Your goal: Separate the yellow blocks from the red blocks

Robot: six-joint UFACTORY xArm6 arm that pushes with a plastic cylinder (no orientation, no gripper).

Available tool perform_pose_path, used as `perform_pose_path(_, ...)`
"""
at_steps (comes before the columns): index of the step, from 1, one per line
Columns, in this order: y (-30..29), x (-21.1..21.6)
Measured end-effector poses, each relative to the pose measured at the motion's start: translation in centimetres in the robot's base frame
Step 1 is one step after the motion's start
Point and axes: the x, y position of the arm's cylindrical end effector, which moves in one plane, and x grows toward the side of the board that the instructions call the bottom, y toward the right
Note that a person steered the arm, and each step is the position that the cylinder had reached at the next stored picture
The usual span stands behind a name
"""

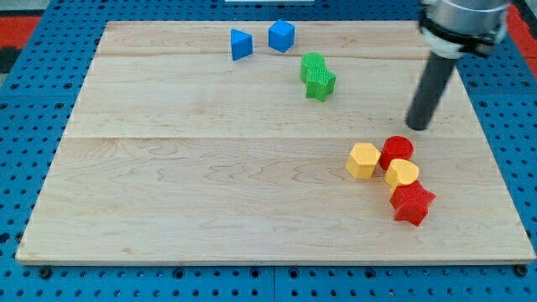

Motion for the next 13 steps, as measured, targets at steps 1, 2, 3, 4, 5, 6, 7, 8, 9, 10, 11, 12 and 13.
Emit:
perform_pose_path(1,2.4,7.5)
perform_pose_path(2,-0.6,10.6)
perform_pose_path(3,-5.8,9.5)
perform_pose_path(4,-8.2,7.0)
perform_pose_path(5,-11.5,4.7)
perform_pose_path(6,-13.2,3.7)
perform_pose_path(7,-12.1,5.0)
perform_pose_path(8,-12.0,7.8)
perform_pose_path(9,-3.7,8.6)
perform_pose_path(10,-1.9,5.9)
perform_pose_path(11,-2.6,2.3)
perform_pose_path(12,-5.1,2.0)
perform_pose_path(13,-6.1,2.5)
